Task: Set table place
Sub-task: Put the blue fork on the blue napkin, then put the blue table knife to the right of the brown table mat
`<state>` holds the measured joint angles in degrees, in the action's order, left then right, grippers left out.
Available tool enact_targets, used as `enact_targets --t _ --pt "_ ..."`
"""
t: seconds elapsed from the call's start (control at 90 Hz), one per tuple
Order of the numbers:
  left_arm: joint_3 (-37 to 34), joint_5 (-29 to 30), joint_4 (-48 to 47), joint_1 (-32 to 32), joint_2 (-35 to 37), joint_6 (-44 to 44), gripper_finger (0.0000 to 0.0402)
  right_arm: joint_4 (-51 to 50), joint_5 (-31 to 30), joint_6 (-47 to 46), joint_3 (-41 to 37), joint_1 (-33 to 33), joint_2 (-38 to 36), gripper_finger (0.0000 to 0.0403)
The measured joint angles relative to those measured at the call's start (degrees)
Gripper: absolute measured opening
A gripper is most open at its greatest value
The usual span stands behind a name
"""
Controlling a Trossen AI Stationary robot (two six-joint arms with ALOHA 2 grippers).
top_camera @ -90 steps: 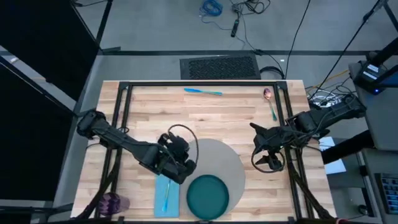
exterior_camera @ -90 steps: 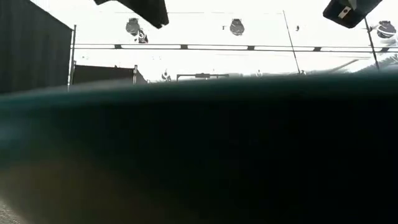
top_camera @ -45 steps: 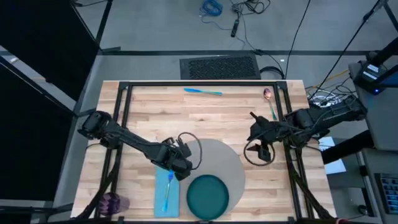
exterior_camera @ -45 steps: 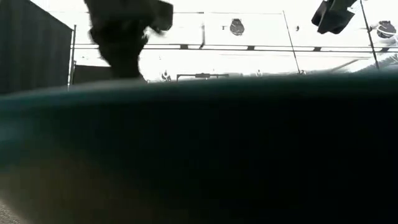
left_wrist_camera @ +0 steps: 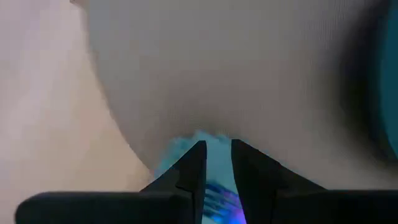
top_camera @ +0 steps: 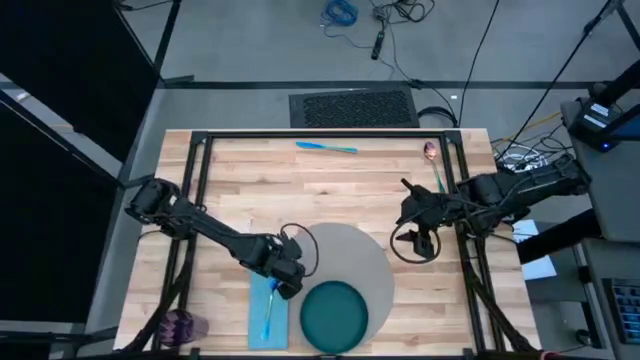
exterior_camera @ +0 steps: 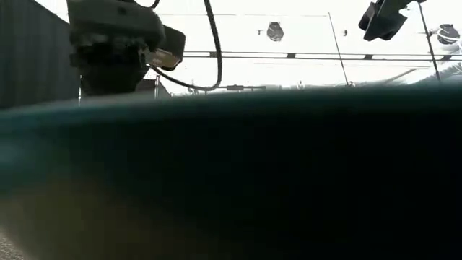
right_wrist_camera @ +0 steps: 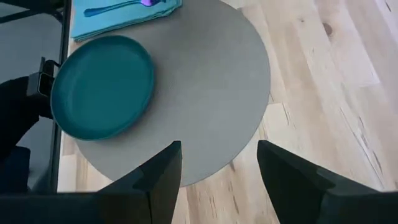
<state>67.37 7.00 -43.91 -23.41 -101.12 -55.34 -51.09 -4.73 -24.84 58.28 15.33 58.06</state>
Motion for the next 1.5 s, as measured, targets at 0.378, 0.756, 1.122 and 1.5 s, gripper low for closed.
enact_targets --t 0.378,0.756,1.122,1.5 --pt "0.0 -0.61 -0.72 -1.23 -0.28 -1.41 0.0061 0.04 0.11 0.0 0.0 0.03 0.0 0.0194" --pt "-1.42 0.97 -1.59 -1.37 -0.33 -2.39 0.0061 0.0 0.33 0.08 0.0 0.22 0.0 0.0194" --pt "-1.42 0.44 -2.68 -1.38 -0.33 -2.66 0.0061 0.0 0.32 0.2 0.0 0.2 0.0 0.0194" --pt "8.6 12.7 -2.83 0.82 -0.39 14.38 0.0061 0.02 0.31 0.2 0.0 0.0 0.01 0.0194"
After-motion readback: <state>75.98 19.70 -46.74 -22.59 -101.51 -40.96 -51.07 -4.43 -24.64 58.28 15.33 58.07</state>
